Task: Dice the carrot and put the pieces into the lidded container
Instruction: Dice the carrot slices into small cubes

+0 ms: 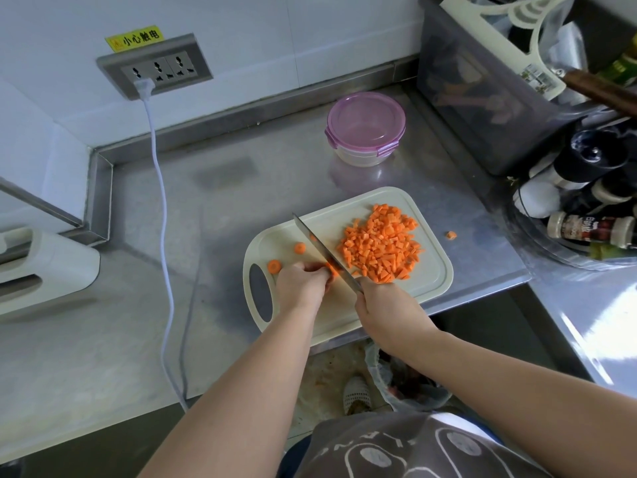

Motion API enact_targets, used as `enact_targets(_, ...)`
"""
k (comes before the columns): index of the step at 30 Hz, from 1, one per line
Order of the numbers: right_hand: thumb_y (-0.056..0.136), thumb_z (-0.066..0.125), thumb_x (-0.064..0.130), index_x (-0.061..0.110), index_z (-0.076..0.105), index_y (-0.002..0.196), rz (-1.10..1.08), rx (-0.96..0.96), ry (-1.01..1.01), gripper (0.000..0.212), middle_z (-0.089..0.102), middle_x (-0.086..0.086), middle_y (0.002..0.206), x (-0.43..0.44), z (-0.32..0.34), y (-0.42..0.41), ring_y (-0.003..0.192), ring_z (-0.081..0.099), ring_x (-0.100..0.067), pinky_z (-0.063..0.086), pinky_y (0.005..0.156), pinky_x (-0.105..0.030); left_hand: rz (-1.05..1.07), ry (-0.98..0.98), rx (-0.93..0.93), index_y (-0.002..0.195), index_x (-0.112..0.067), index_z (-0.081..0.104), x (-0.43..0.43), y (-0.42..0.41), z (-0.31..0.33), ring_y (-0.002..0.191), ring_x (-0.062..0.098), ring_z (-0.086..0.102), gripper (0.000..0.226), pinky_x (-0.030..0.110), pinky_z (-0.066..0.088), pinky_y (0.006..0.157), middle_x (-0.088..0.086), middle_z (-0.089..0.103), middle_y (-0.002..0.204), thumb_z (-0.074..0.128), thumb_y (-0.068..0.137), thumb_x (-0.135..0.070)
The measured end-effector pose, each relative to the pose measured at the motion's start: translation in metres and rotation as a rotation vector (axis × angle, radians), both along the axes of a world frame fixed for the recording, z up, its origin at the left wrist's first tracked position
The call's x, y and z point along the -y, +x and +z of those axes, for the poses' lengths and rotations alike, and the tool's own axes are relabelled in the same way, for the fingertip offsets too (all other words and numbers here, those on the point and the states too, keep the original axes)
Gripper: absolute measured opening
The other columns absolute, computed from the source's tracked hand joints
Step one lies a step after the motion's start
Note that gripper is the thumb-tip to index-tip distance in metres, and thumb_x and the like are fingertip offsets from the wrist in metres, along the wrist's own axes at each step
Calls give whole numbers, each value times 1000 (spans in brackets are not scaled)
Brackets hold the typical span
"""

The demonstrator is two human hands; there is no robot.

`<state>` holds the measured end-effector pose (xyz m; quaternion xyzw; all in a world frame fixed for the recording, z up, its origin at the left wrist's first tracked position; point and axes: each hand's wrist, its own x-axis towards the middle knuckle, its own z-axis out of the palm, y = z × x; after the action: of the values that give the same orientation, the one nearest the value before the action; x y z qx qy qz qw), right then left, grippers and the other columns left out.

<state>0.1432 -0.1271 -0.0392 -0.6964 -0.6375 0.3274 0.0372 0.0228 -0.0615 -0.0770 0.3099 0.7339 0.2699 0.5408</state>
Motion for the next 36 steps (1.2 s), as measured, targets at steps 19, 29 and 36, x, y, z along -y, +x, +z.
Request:
enact_targets(19, 99, 35, 20, 12, 48, 112, 4, 30, 16, 20, 63, -11, 93, 0, -6, -5, 83, 62, -31, 54, 76, -45, -26, 25, -36, 65, -25, 66, 0, -1, 0, 85, 26, 69, 20, 40, 56, 87, 6, 72, 82, 70, 78, -10)
enact_targets(29, 99, 36, 17, 12, 50, 108, 16, 35, -2, 17, 63, -11, 91, -4, -10, -5, 80, 63, -29, 56, 72, -43, -41, 14, -42, 67, -24, 66, -1, -1, 0, 85, 25, 70, 20, 39, 55, 88, 5, 72, 82, 72, 79, -9)
enact_targets(36, 99, 37, 14, 11, 48, 117, 39, 92, -54, 22, 63, -11, 97, -8, -16, -6, 85, 64, -28, 56, 73, -39, -94, 20, -117, 80, -20, 69, 0, -2, 3, 82, 18, 66, 6, 24, 49, 71, 0, 70, 80, 72, 80, -15)
